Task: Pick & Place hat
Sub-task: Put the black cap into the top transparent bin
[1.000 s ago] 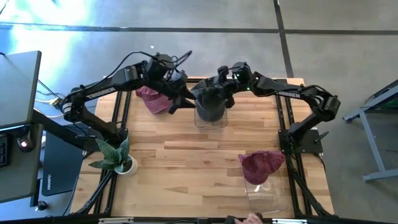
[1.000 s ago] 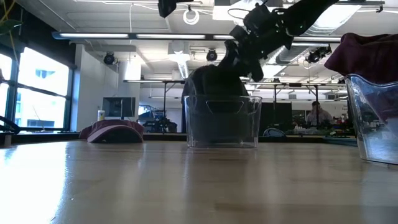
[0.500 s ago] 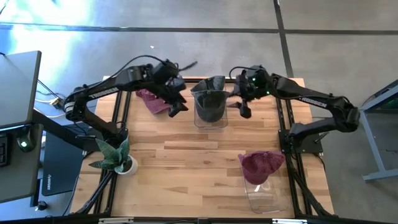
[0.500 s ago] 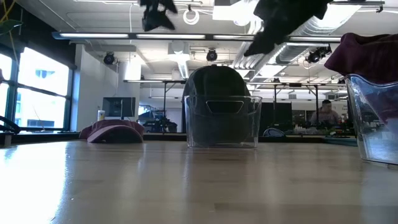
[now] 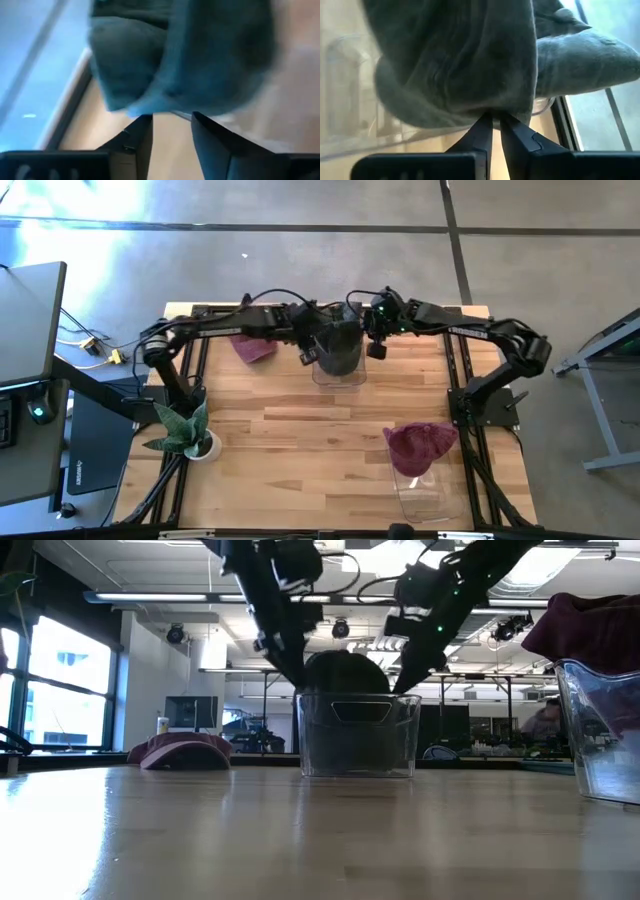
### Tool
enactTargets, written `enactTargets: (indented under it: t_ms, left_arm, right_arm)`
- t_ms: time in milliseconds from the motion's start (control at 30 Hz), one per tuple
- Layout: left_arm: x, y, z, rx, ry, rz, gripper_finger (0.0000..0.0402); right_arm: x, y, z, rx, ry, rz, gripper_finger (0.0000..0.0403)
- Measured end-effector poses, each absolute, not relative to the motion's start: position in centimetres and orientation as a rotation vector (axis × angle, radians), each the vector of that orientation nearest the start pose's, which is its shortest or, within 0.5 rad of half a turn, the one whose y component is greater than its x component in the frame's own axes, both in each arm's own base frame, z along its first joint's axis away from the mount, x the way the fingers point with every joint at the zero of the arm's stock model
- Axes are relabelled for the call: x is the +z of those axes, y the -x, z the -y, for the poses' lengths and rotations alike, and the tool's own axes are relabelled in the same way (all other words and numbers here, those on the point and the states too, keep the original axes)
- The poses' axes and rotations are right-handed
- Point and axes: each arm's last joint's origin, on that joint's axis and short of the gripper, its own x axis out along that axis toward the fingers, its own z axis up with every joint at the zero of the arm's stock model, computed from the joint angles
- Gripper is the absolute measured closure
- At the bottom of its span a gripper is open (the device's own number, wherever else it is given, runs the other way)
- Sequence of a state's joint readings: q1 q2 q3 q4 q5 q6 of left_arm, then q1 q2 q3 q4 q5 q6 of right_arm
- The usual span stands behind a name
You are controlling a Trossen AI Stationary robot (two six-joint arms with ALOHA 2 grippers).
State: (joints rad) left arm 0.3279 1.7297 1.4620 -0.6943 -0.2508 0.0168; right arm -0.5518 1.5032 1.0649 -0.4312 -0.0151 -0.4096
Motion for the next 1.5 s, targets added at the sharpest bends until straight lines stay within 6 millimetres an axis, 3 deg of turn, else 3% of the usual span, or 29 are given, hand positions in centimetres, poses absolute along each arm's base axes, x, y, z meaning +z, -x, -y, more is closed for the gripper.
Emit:
enactTargets:
  t_ms: [200,300,433,600,700,800,1000,1133,1200,1333,1500]
  left_arm:
    - [26.1,-36.3,-13.5,0.615,-0.093,-0.969,0.0309]
    - [26.0,-36.2,-13.5,0.652,-0.061,-0.97,0.0322]
    - [26.1,-35.9,-13.5,0.737,0.034,-0.945,0.0336]
    - [28.2,-34.1,-12.6,0.7,0.168,-0.968,0.0353]
    - [29.4,-32.8,-11.9,0.653,0.231,-1.009,0.0362]
    - [30.4,-31.6,-11.4,0.645,0.291,-1.02,0.0369]
    - [32.4,-30.0,-10.8,0.638,0.322,-0.978,0.0376]
    - [32.9,-29.7,-10.6,0.602,0.343,-0.962,0.0376]
    - [32.9,-29.7,-10.5,0.57,0.361,-0.963,0.0376]
    - [32.9,-30.0,-9.8,0.499,0.384,-0.963,0.0376]
    - [32.8,-30.9,-8.5,0.467,0.351,-0.947,0.0376]
  right_arm:
    - [24.4,-26.8,17.0,-0.519,0.14,-0.923,0.04]
    - [24.5,-26.4,17.3,-0.631,0.122,-0.941,0.0391]
    - [24.9,-25.8,16.8,-0.634,0.068,-0.949,0.0389]
    - [27.7,-24.3,14.9,-0.485,-0.094,-0.816,0.04]
    - [29.3,-23.9,13.9,-0.258,-0.185,-0.681,0.0398]
    - [30.0,-24.8,13.6,-0.047,-0.207,-0.55,0.0401]
    - [27.1,-28.8,15.5,-0.025,-0.238,-0.47,0.0401]
    - [24.3,-30.7,17.8,-0.258,-0.265,-0.467,0.04]
    - [23.1,-31.1,18.9,-0.371,-0.286,-0.467,0.0401]
    - [21.6,-31.4,20.4,-0.415,-0.301,-0.454,0.0401]
    - [22.5,-30.7,20.8,-0.507,-0.274,-0.437,0.0402]
